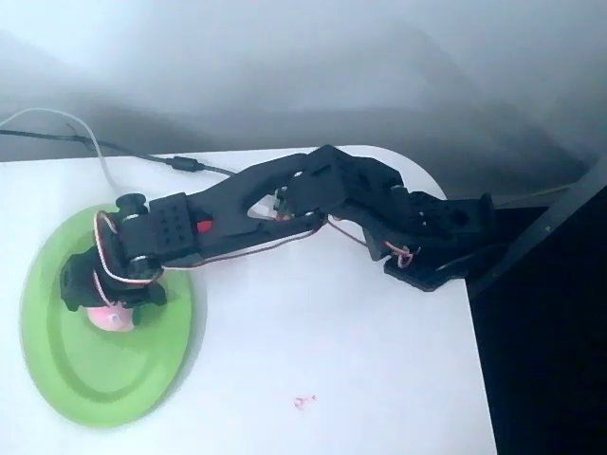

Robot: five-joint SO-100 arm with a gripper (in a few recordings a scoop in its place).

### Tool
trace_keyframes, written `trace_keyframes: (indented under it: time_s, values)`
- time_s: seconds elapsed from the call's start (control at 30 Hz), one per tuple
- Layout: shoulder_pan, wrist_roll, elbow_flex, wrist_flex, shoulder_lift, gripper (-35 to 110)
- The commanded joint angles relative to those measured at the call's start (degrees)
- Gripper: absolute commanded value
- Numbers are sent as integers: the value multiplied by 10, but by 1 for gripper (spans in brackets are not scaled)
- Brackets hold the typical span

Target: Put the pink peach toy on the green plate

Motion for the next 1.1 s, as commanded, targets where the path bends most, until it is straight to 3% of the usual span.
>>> trace_keyframes:
  time_s: [0.0,0.33,0.5,0.57,0.63,0.9,1.07]
  values:
    - [-7,-4,-7,9,25,52]
    - [8,-32,-52,-12,77,52]
    - [21,-62,-33,-53,182,43]
    - [26,-62,47,-63,265,30]
    - [29,-49,150,-63,358,1]
    - [68,26,604,-91,742,0]
    - [96,32,840,-4,950,0]
